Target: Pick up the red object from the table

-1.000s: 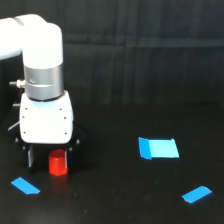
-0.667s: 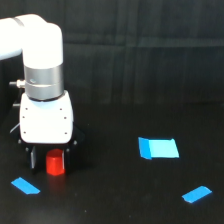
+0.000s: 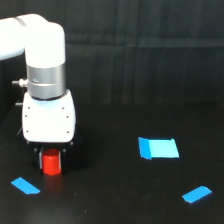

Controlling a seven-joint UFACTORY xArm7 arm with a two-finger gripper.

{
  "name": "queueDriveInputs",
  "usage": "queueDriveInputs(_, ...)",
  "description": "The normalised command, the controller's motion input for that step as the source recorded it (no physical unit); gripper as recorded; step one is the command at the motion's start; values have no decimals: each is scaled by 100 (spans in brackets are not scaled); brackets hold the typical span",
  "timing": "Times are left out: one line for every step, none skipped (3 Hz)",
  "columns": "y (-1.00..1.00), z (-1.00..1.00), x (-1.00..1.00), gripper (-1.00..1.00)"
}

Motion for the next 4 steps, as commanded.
queueDriveInputs(-7,-3,11,-98)
queueDriveInputs(26,100,26,-99)
queueDriveInputs(29,90,19,-100)
queueDriveInputs(34,100,14,-95)
